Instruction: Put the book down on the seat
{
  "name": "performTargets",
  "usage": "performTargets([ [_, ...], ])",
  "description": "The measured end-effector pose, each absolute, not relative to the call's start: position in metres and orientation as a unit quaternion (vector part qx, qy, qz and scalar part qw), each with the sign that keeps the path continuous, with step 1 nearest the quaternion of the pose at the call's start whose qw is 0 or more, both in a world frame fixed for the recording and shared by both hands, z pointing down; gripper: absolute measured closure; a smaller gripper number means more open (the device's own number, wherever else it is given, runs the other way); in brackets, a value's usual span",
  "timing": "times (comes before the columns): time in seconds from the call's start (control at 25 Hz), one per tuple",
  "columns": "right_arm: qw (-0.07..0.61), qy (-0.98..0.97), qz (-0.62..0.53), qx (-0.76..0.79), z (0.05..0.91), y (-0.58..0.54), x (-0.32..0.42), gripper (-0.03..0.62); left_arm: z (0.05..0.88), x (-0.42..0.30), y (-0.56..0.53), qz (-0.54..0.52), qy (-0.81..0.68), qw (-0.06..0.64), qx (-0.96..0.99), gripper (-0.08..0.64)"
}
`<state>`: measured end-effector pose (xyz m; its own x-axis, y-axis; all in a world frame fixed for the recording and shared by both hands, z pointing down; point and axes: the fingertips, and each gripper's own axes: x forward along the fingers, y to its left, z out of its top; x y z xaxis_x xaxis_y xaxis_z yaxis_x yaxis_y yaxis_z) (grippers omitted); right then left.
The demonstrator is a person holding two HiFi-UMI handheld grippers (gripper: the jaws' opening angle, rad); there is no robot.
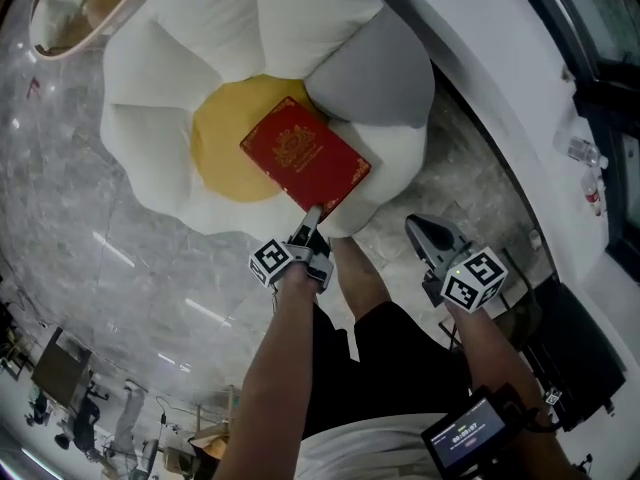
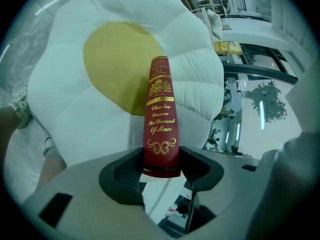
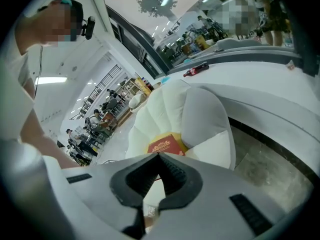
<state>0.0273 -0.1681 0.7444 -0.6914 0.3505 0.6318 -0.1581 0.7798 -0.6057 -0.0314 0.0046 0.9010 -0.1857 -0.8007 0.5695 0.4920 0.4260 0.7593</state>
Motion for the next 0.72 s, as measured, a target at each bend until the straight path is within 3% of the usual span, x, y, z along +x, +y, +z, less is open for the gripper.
performTargets([
  [0.52,0.406,-0.850,0.333,-0.043,0.773,-0.179,0.055,0.578,0.939,-0.041,-0.038,-0.576,-0.567,0.570,0.145,0.327],
  [0.72,0.409,-0.848,0.334,-0.039,0.776,-0.180,0.067,0.578,0.949,-0.040,-0.043,-0.565,-0.563,0.586,0.145,0.321],
])
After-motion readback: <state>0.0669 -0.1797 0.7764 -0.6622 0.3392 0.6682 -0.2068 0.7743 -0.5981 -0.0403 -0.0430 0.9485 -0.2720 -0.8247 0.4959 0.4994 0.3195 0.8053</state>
